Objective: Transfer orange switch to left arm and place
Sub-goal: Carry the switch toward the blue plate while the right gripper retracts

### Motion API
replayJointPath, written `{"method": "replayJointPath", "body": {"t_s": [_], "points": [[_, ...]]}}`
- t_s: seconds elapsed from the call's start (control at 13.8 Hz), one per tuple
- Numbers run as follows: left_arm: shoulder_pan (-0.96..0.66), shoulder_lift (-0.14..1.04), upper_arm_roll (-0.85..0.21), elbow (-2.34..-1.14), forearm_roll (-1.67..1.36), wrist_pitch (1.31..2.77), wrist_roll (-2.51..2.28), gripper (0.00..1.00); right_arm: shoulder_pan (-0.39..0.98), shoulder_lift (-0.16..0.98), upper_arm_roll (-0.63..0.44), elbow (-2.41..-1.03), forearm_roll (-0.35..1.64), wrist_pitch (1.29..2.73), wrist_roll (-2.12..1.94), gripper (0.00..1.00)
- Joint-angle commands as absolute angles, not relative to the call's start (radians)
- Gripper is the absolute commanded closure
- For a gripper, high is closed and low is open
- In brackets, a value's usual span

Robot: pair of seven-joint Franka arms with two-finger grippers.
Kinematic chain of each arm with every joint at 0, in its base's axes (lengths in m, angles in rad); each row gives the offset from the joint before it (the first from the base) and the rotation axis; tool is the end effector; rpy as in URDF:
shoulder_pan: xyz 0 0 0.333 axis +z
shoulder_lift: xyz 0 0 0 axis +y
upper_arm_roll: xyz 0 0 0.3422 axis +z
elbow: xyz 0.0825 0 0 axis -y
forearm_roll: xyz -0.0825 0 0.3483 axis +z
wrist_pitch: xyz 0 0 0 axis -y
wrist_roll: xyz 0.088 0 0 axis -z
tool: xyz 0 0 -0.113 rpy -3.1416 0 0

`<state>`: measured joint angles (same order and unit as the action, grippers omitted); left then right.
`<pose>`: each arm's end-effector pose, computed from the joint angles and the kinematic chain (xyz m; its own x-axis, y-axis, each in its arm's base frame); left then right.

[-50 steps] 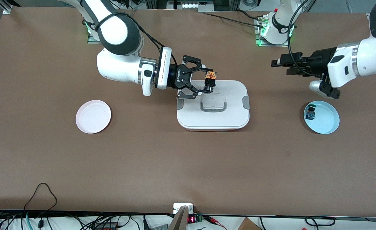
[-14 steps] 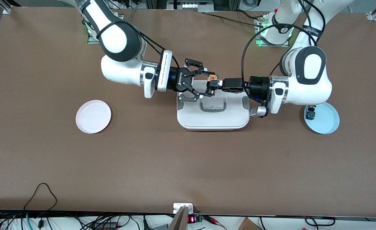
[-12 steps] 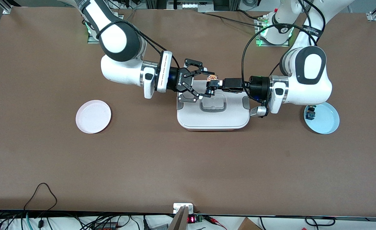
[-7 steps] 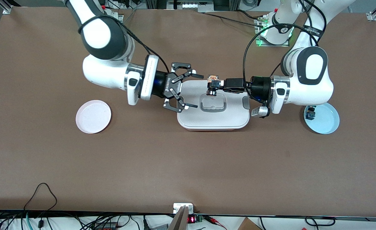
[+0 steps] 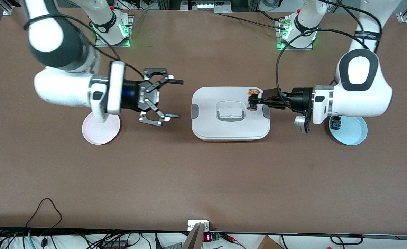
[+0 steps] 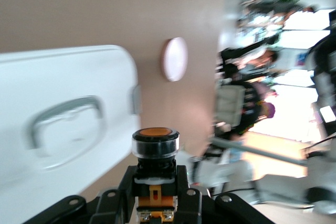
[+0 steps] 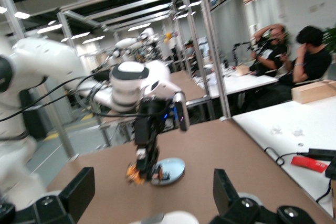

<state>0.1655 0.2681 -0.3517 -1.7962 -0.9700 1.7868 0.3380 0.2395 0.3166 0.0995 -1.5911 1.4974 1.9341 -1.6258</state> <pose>0.5667 -0.1645 0.4666 0.9767 -0.2005 -0.0771 -0.0387 -0.5172 0.8550 0.5961 0.2782 0.5528 0.2427 0.1510 0.9583 0.9700 -0.0259 -0.2416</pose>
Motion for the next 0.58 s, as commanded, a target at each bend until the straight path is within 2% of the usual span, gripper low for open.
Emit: {"method": "replayJointPath", "body": {"t_s": [0.0, 0.22, 0.51], "points": [[0.199, 0.261, -0.353, -1.773, -0.762, 1.763, 0.441, 0.80, 0.126, 0.278, 0.109, -1.600, 1.387, 1.765, -1.600, 0.00], [0.219, 0.270, -0.353, -1.769, -0.477, 1.773, 0.520, 0.80, 0.026, 0.270, 0.051, -1.592, 1.225, 1.530, -1.539, 0.00], [0.221, 0.272, -0.350, -1.753, -0.134, 1.764, 0.587, 0.80, 0.021, 0.235, -0.023, -1.575, 0.990, 1.445, -1.433, 0.00]]}}
